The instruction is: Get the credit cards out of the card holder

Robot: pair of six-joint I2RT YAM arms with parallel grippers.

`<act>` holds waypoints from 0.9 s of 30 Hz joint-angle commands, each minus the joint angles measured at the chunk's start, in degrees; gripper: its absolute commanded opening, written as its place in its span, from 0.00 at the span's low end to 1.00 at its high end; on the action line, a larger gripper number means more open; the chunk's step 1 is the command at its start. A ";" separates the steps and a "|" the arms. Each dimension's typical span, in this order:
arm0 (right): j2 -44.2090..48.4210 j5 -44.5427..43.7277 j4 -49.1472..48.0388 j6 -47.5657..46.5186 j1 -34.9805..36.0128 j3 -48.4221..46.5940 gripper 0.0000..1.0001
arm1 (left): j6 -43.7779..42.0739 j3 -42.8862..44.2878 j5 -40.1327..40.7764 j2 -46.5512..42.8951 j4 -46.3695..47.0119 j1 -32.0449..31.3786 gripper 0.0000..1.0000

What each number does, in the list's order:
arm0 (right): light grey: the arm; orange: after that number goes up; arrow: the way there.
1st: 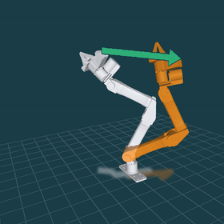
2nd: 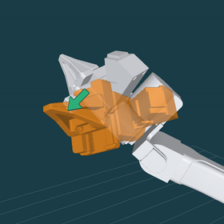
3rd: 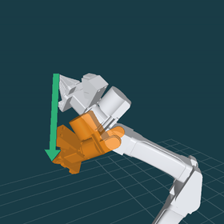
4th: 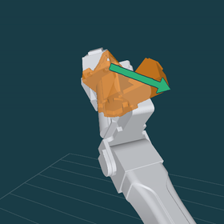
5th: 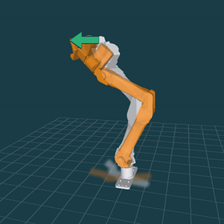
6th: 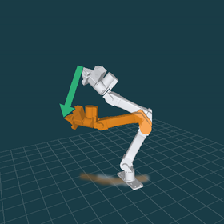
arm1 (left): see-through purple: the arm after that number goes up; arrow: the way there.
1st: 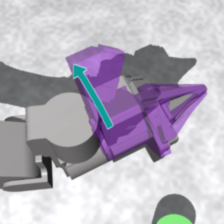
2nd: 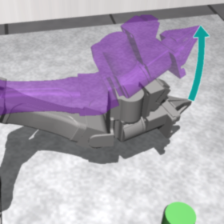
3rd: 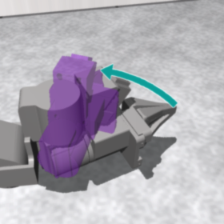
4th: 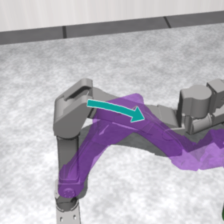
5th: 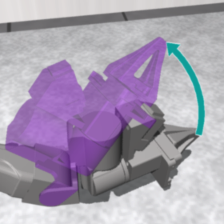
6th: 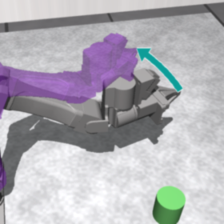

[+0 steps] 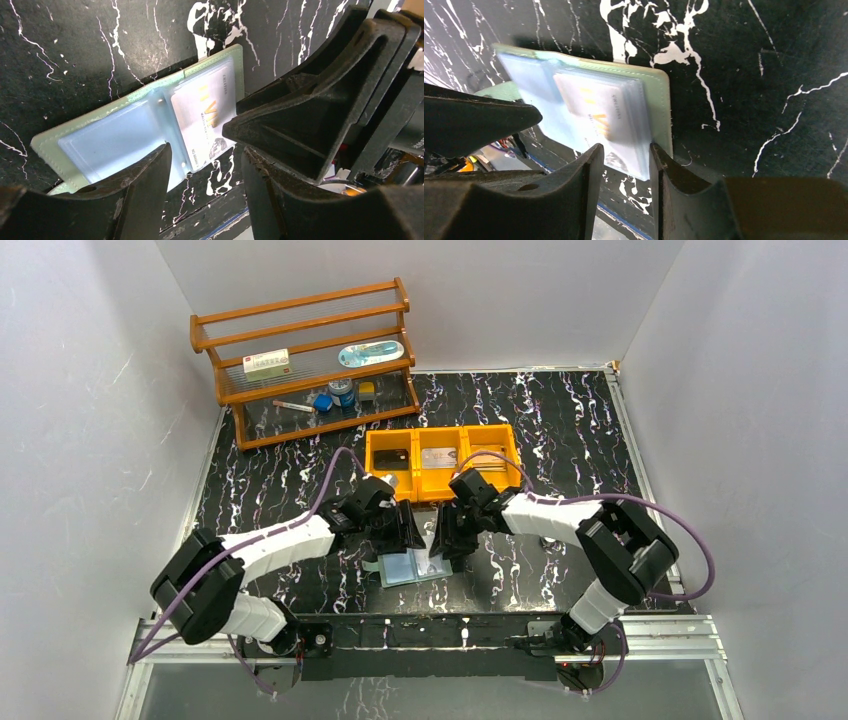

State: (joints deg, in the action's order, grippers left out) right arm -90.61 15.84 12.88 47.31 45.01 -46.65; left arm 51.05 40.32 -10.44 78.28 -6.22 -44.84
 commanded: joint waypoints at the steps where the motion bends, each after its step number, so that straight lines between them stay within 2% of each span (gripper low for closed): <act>1: -2.17 1.13 0.47 -2.45 0.18 -0.59 0.45 | 1.29 -2.26 -3.15 1.54 2.65 0.19 0.51; 7: -1.36 -0.19 -0.42 -1.06 0.38 2.15 0.29 | 1.71 -3.96 -3.62 4.16 3.54 0.19 0.48; 9: -0.88 0.50 -1.53 -0.50 0.42 3.17 0.20 | 2.22 -4.95 -3.61 4.50 4.46 0.18 0.46; 10: -0.85 1.05 -1.99 -0.25 0.43 3.49 0.18 | 2.48 -5.41 -3.74 4.56 5.19 0.19 0.44; 19: -1.83 3.32 -5.14 1.14 0.60 5.96 0.17 | 4.71 -8.00 -6.81 5.69 11.41 0.19 0.27; 27: -2.12 1.33 -3.93 1.13 0.60 5.53 0.13 | 3.79 -8.27 -5.67 4.13 10.27 0.19 0.03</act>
State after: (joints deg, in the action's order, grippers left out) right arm -91.77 20.29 7.31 48.90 44.99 -42.46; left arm 55.09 32.69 -14.66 82.81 4.03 -43.92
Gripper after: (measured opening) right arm 0.159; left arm 0.092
